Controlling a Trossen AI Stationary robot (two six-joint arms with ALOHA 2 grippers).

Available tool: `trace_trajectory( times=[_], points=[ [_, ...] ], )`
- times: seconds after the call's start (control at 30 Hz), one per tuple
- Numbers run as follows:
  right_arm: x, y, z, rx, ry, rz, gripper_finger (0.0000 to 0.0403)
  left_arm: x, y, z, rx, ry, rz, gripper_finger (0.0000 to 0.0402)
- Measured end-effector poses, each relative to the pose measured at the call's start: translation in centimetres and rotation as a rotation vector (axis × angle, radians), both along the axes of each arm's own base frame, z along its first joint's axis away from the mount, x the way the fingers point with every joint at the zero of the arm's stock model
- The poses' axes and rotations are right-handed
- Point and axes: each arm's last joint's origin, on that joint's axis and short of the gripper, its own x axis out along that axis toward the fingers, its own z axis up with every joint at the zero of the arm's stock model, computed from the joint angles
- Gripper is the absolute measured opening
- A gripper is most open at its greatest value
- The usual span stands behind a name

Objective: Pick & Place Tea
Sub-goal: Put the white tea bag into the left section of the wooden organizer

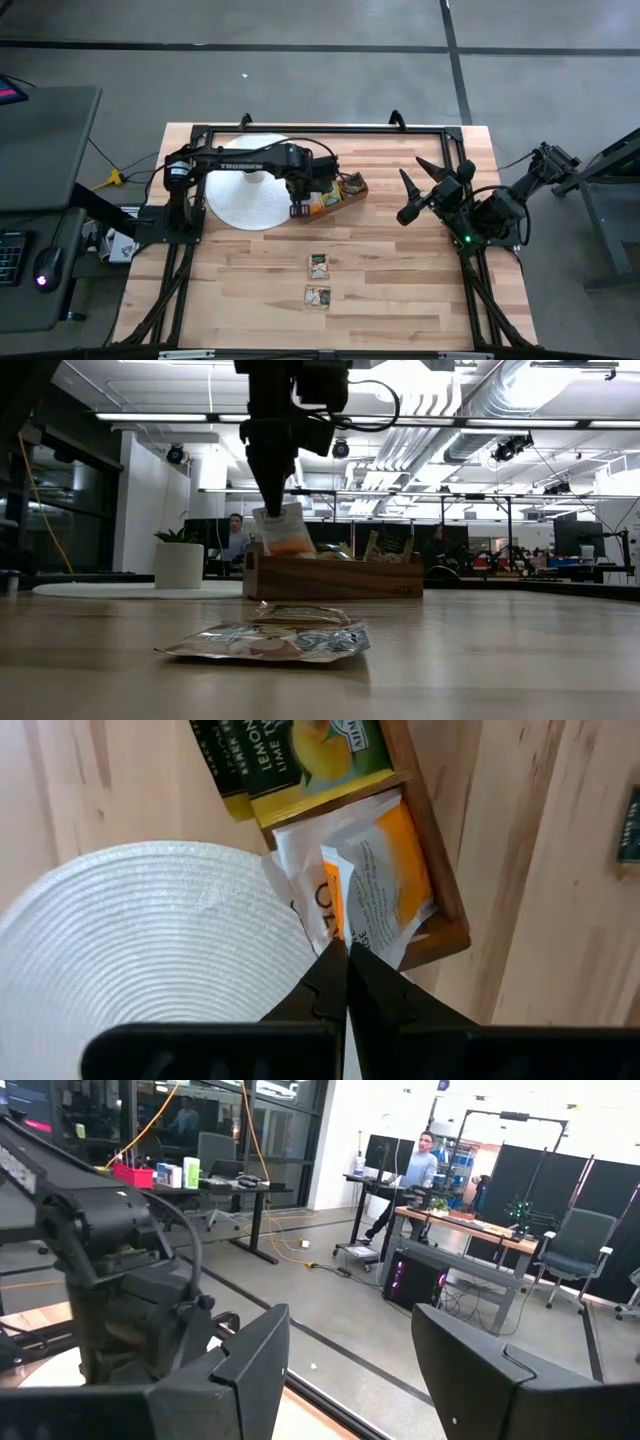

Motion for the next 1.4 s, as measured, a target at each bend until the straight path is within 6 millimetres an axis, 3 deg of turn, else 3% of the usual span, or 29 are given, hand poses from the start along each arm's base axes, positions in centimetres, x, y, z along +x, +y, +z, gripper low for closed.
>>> trace_trajectory(
  times=[0.23, 0.47, 0.77, 1.17, 1.4],
  points=[
    [0.0, 0.0, 0.0, -0.006, 0.007, 0.000, 0.0206, 0.4, -1.7, 0.1, 0.115, -0.005, -0.025, 0.0000],
    [0.0, 0.0, 0.0, -0.017, 0.020, 0.001, 0.0206, 0.4, -1.7, 0.1, 0.096, -0.009, -0.006, 0.0000],
    [0.0, 0.0, 0.0, -0.020, 0.019, 0.006, 0.0206, 1.5, -1.7, -1.9, 0.061, 0.053, 0.020, 0.0000],
    [0.0, 0.0, 0.0, -0.022, 0.021, 0.006, 0.0206, 1.4, -1.5, -1.5, 0.108, 0.055, 0.069, 0.0000],
    [0.0, 0.0, 0.0, -0.024, 0.024, 0.006, 0.0206, 1.6, -3.2, -1.5, 0.182, 0.041, 0.040, 0.0000]
  ],
)
